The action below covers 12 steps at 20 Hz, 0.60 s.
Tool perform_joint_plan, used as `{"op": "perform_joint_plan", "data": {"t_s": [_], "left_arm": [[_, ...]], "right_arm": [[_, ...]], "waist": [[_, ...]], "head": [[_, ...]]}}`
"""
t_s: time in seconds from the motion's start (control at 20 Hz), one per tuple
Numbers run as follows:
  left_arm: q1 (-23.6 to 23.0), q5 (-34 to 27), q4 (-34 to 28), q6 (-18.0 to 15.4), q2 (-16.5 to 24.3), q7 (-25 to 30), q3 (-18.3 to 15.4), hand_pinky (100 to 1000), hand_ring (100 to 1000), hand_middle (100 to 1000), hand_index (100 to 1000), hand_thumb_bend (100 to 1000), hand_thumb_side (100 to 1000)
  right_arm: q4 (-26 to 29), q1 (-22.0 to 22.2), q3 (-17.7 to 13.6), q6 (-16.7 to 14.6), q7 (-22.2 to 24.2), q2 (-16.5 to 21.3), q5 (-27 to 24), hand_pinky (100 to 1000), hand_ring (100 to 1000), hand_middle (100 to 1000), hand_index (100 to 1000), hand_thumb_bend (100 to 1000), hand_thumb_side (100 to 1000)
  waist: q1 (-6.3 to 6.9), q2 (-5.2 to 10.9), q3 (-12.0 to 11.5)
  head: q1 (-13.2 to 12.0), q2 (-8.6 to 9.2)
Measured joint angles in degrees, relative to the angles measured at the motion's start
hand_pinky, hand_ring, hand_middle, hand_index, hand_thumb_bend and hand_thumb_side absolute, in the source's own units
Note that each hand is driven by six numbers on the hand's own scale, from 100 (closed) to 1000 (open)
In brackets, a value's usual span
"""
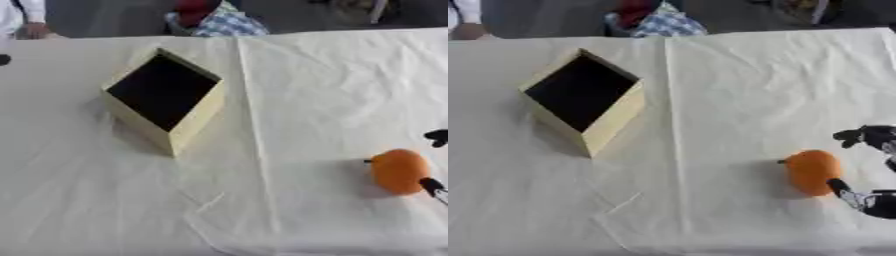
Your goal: Pick up objects on the table and place them in the box.
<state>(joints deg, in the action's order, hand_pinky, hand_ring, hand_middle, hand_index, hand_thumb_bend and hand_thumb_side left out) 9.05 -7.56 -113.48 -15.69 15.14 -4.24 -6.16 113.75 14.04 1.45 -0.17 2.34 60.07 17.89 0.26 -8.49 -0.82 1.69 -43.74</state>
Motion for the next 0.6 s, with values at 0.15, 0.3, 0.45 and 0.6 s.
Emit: {"op": "perform_joint_plan", "data": {"t_s": [0.15, 0.3, 0.45, 0.6], "left_arm": [[0.0, 0.0, 0.0, 0.2, 0.0, 0.2, 0.0, 689, 767, 770, 734, 100, 792], [0.0, 0.0, 0.0, 0.3, 0.0, 0.4, 0.0, 689, 767, 770, 733, 100, 793], [0.0, -0.1, 0.0, 0.4, 0.0, 0.4, 0.0, 689, 767, 770, 733, 100, 791], [0.0, -0.1, 0.0, 0.5, 0.0, 0.5, 0.1, 689, 767, 770, 734, 100, 792]], "right_arm": [[0.0, -1.1, 0.1, 1.5, 2.0, 0.6, -2.3, 773, 794, 684, 876, 383, 224], [0.0, -2.2, 0.3, 2.8, 3.9, 1.3, -3.0, 795, 803, 698, 877, 380, 244], [0.0, -2.9, 0.5, 4.2, 5.6, 1.9, -2.9, 816, 816, 715, 880, 392, 247], [0.0, -3.2, 1.2, 5.0, 7.6, 2.3, -2.9, 817, 817, 719, 879, 405, 199]], "waist": [[0.01, -0.04, -0.1], [0.01, -0.24, -0.3], [0.01, -0.35, -0.4], [0.01, -0.46, -0.6]], "head": [[0.0, 0.00], [0.1, 0.00], [0.3, 0.00], [0.5, 0.00]]}}
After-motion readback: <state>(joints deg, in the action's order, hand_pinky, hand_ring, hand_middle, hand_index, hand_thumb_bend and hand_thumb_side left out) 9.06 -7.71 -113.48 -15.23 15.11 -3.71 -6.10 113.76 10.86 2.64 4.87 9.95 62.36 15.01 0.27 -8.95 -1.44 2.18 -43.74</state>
